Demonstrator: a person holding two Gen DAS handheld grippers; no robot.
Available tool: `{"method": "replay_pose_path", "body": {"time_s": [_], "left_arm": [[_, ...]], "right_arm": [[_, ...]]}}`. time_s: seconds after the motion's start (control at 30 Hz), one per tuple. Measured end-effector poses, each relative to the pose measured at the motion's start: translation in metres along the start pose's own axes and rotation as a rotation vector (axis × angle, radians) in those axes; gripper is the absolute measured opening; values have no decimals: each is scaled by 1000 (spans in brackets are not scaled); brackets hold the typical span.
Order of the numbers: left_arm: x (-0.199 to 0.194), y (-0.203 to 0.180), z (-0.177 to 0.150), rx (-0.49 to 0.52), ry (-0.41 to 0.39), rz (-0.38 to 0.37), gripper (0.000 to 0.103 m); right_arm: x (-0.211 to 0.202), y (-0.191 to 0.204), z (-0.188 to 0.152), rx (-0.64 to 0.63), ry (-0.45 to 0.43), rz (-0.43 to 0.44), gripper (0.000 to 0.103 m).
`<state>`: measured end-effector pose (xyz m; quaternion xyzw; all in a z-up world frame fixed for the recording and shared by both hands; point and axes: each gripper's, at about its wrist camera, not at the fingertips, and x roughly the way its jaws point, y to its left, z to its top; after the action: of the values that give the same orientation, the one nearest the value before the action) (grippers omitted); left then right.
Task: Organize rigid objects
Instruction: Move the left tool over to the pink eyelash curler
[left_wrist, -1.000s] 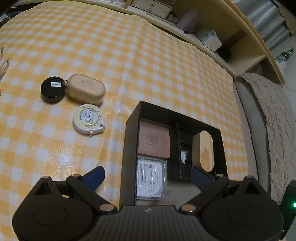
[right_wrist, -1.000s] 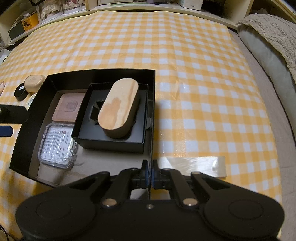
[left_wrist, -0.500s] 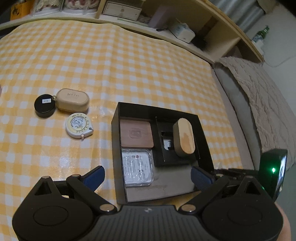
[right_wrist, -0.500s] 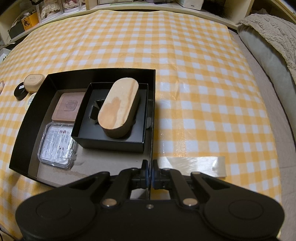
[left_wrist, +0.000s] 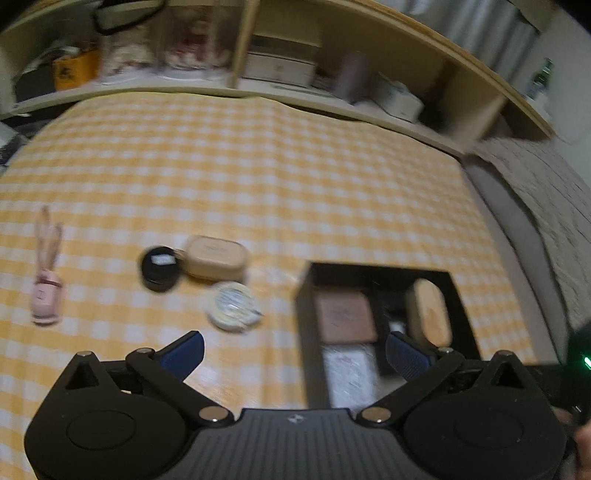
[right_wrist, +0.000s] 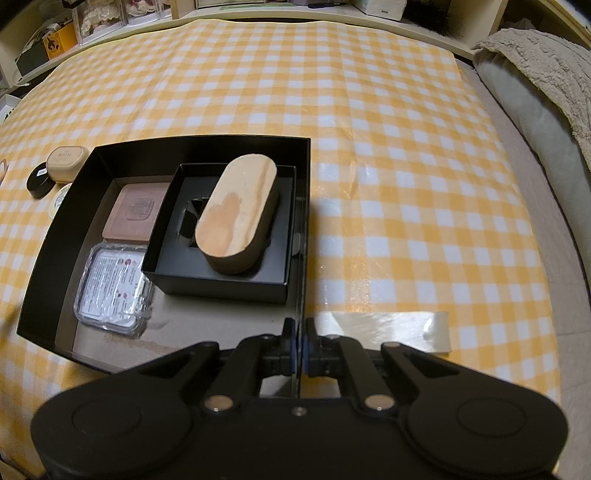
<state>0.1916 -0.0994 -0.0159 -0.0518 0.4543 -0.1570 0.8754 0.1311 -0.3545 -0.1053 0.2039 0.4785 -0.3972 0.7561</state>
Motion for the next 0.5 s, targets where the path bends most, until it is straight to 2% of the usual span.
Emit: {"method": "replay_pose_path", "body": {"time_s": [0.23,0.5], "left_arm": [[3,53,27,-79,-59,145,103],[5,123,51,-191,-84,269,103]], "right_arm": [[0,0,0,-1,0,-1,4],[1,-1,0,0,2,-1,4]]}}
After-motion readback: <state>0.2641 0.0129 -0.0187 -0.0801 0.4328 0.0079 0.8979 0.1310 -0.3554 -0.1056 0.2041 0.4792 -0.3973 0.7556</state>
